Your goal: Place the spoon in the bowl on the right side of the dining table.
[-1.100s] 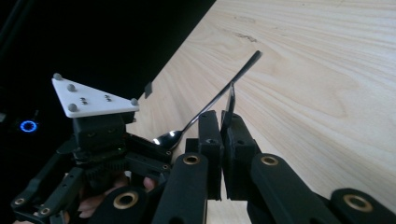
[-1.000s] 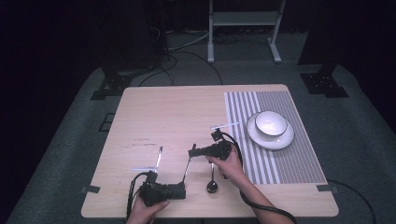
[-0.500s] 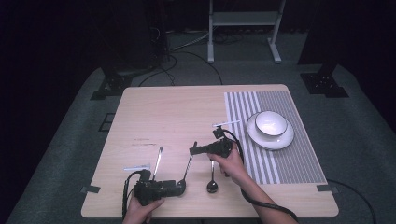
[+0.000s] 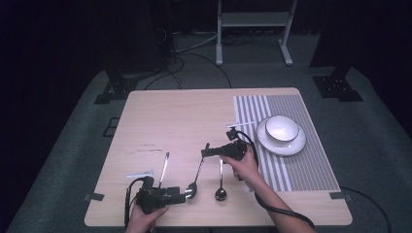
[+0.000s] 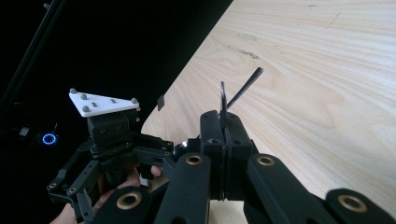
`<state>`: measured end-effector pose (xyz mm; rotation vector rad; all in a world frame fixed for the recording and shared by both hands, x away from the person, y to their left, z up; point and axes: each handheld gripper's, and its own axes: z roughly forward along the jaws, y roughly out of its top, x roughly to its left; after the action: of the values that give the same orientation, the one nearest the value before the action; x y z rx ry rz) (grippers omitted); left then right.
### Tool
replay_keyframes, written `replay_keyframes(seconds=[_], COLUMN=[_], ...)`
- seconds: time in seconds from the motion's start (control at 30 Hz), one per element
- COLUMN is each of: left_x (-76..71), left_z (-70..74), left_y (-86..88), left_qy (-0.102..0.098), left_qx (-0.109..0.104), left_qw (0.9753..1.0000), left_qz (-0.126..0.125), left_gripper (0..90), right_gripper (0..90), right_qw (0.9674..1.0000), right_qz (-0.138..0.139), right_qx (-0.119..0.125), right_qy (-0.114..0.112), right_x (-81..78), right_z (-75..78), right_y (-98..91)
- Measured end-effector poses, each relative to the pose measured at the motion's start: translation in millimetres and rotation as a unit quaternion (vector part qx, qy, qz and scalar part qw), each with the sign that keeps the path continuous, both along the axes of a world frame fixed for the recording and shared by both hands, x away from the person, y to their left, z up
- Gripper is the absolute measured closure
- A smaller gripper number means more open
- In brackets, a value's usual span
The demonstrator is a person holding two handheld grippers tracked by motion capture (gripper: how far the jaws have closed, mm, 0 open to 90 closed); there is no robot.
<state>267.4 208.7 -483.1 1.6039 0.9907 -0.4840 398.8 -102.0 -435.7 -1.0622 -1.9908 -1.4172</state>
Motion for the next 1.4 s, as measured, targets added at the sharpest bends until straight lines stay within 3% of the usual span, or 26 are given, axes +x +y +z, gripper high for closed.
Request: replay_keyframes(seconds=[1.4], left_x=[-0.2], left_z=[-0.7], left_y=[-0.5], left_qy=[-0.003], left_qx=[0.002], left_qw=[1.0], left_qz=[0.0], left_gripper=[6.8], right_gripper=[89.0], right_qw=[0.9983], right_qz=[-0.056], right_qx=[0.011], right_qy=[-0.008], right_x=[7.5], right_z=[23.6], right_y=[-57.6])
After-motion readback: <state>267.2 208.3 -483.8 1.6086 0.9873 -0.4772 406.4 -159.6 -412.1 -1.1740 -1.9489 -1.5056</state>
